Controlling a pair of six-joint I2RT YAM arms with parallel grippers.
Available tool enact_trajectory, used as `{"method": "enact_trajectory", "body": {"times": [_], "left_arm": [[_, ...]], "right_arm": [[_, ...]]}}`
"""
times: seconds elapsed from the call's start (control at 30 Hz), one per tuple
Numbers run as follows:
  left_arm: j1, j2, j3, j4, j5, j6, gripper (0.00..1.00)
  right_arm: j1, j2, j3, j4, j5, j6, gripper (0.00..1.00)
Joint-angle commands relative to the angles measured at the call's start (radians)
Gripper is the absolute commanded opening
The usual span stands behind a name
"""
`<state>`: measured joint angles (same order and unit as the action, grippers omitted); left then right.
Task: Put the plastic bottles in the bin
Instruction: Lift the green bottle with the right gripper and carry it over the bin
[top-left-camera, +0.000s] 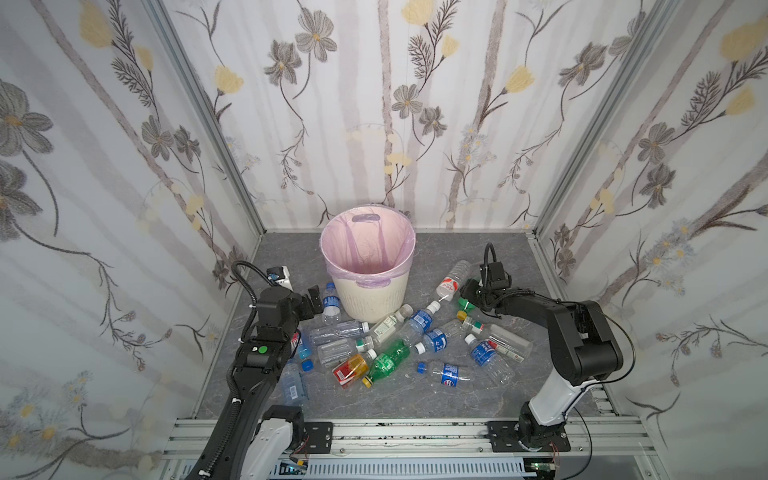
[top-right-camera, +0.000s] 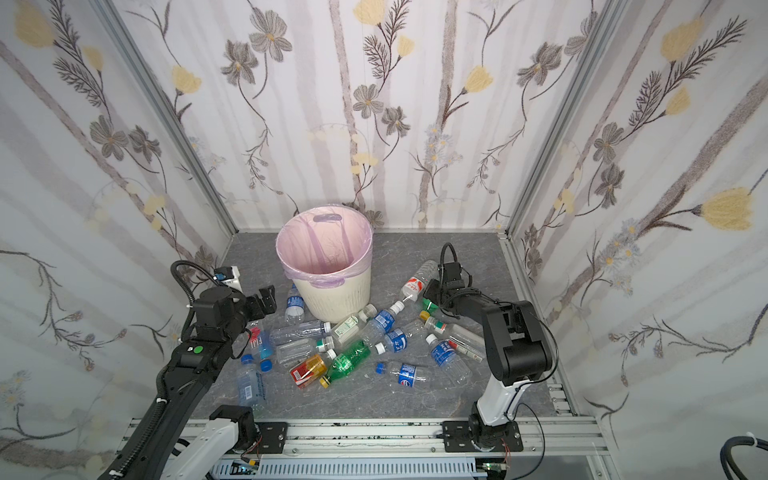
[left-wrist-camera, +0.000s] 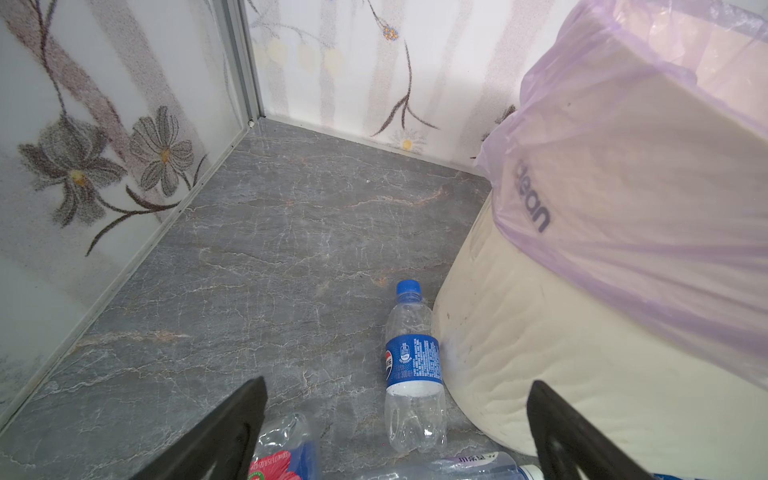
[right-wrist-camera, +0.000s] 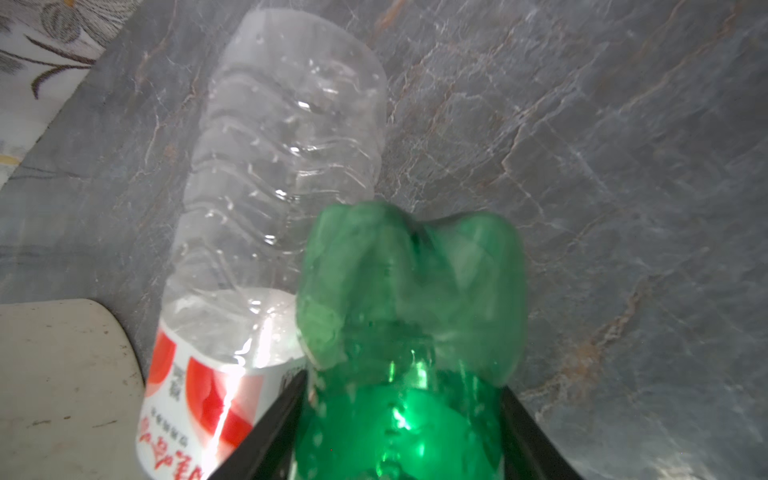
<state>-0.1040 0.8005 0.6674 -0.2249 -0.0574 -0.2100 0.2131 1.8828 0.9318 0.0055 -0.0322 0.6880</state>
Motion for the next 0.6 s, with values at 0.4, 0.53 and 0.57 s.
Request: {"method": "enact_trajectory", "body": {"times": [0.4,0.53,0.57], "left_arm": [[0.001,0.047,0.010,-0.007,-0.046,-0.035,1.00],[0.002,0.052,0.010,-0.016,-0.080,-0.035,1.00],[0.003,0.053,0.012,-0.017,-0.087,-0.035,1.00]], "right_arm": [[-0.003,-0.228,0.052,-0.080,0.167,-0.193,0.50],[0.006,-0.304,0.101,-0.111,0.156,-0.270,0.48],[0.010,-0.323,0.116,-0.117,0.146,-0.285,0.48]]}}
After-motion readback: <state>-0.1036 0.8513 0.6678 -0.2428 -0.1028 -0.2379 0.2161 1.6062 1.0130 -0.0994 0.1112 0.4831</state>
